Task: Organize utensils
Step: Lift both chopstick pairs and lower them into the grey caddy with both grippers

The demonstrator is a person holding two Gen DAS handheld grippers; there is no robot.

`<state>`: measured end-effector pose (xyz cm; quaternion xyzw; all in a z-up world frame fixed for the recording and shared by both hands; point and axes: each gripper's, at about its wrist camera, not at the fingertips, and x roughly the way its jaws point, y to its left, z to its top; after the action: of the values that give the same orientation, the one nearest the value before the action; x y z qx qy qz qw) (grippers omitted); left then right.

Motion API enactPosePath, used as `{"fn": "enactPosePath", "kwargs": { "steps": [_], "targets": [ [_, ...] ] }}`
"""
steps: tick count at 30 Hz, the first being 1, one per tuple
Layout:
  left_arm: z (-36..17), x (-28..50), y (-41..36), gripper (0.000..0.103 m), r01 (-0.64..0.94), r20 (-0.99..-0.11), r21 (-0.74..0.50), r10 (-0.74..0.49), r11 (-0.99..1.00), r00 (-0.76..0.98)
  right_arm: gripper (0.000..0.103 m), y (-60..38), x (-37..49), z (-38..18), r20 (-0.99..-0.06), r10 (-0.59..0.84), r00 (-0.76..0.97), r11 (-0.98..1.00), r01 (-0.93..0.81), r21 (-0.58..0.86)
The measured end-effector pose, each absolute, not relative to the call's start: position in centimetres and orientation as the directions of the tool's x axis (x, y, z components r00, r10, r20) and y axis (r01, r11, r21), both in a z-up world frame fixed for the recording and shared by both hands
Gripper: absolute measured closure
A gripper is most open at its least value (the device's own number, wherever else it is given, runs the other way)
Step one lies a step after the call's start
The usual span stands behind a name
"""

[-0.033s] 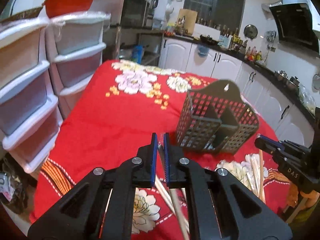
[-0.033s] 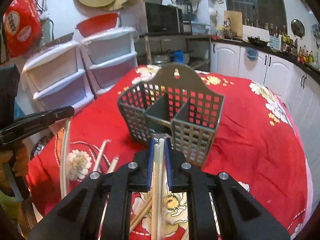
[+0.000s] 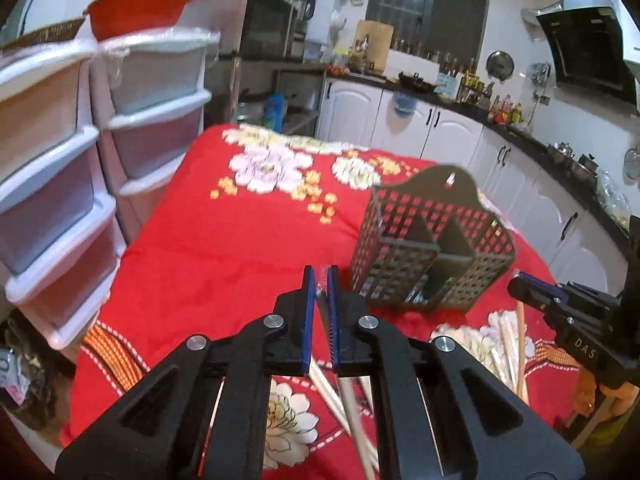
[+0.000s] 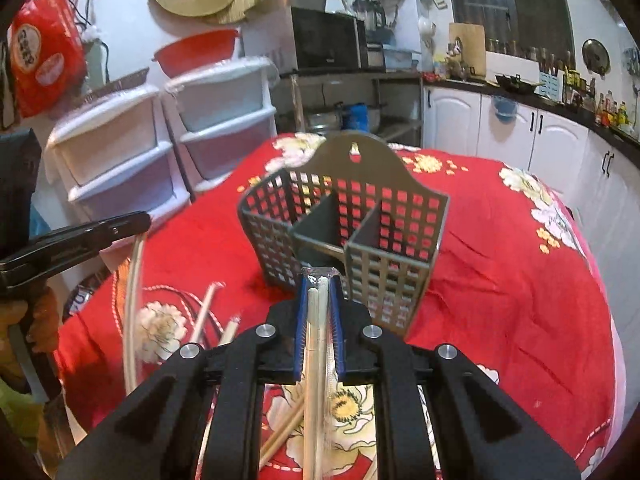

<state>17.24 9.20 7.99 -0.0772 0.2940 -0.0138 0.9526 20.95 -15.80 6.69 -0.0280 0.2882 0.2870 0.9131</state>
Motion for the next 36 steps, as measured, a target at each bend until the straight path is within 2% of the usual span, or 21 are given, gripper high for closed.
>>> {"fn": "enactPosePath", "kwargs": {
  "steps": [27,36],
  "targets": [
    [14.7,19.8,3.3,0.102,0.111,-0.438,-0.100,-0.144,0.989,0.888,0.093,-19.4,21.0,14.3,-0.343,0.538,0.770,0.840,-0.524,0.139],
    [17.8,21.9,2.2,0.103,0.127,-0.381,-0.090,-0.152,0.988,0.912,0.093,-20.6,22.6,18.4,-0.246,0.526,0.814,0.851,-0.507,0.140]
  ]
}}
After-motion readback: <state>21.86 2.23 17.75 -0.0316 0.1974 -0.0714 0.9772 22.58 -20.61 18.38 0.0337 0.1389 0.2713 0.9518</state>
